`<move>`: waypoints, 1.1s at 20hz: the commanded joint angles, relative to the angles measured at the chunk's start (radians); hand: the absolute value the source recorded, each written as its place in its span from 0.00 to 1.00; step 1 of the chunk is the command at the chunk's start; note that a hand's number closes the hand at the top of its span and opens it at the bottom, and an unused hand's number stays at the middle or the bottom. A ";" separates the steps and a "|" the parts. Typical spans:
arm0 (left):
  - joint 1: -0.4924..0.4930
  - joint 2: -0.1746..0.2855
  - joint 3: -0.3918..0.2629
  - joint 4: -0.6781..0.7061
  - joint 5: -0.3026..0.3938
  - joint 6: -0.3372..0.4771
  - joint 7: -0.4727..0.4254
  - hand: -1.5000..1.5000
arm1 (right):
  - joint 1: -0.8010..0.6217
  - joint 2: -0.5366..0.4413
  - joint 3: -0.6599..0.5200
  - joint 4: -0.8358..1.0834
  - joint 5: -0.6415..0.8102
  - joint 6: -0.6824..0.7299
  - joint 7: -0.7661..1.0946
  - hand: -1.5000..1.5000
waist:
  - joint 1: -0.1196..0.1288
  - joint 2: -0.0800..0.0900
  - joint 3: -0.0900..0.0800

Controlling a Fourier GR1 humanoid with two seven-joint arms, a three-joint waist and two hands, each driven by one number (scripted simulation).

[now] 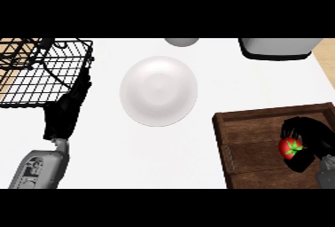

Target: Pick the tomato from the tray and place it in the plate

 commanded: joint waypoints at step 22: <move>0.000 -0.020 0.017 0.006 -0.028 -0.014 -0.011 0.50 | -0.331 0.294 0.123 -0.261 0.099 -0.267 0.011 1.00 | 0.007 0.003 0.007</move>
